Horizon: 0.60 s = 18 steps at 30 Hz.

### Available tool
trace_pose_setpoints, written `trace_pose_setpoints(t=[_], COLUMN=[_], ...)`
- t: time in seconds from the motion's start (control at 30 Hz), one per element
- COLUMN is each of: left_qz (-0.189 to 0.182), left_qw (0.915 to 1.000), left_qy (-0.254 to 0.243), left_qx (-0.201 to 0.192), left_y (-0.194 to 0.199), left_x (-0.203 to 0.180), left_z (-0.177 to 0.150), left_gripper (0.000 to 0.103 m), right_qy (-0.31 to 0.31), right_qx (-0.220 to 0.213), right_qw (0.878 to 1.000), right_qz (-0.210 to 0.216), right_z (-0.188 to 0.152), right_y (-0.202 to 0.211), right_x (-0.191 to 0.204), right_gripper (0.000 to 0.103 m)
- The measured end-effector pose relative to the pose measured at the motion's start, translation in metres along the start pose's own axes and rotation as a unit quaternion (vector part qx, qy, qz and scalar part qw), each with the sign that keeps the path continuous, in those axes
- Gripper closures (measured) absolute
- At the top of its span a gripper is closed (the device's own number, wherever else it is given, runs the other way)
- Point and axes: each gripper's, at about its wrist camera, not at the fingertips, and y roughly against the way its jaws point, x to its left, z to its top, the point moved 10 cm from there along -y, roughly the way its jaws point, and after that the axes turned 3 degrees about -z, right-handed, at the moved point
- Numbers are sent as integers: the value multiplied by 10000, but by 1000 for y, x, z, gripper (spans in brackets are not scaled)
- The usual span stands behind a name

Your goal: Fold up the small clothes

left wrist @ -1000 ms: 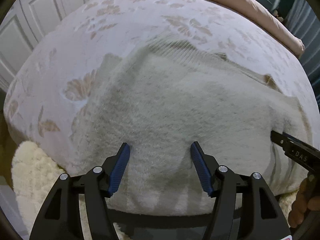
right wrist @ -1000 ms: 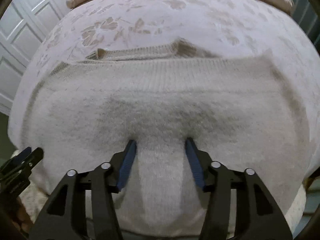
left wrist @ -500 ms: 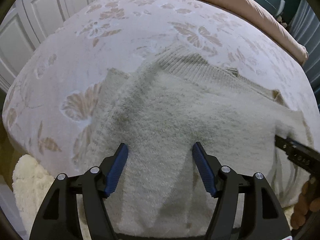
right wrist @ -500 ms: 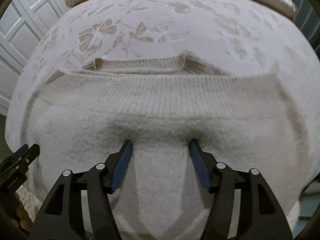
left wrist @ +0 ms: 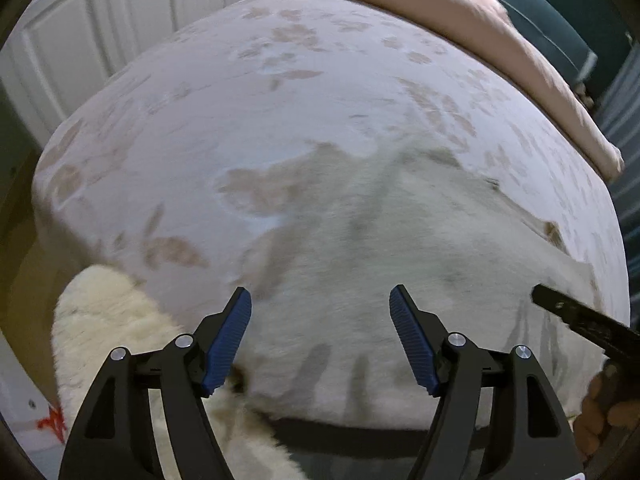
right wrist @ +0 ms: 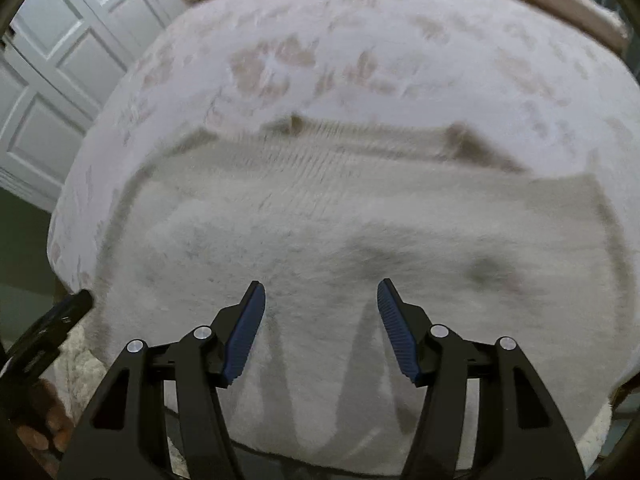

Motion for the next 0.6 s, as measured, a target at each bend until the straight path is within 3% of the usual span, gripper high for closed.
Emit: trace_pose_setpoints(t=[0.2,0.33,0.47,0.5,0.53,0.6], left_qz=[-252,-299,-532,-570,-698,-1054], left_qw=[9975,9972,9967,9966,9959,9930], left_qy=[588,483,516,506,493,439], left_qx=[290,496,333,318,292,311], left_y=[-11,-37,-47,-47,-45,-40], left_x=[26,19,12,11,7,-3], left_z=[-19,-28,-22,-20,-18,-15], left_gripper=[34,33,29,32,52,74], right_qy=[157,185,182,162,132,28], right_qx=[122,123,60,37,7,-82], right_qw=[9996,9995,9996,9997,9998,9999], right_qz=[-201,-210,-207,-180,-151,-69], right_z=[1,2,3,3,3,2], right_y=[-22,-26,-24,-24,-22,-14], right_x=[6,7,9,8,8,7], right_gripper=[33,28,26,26,26,26])
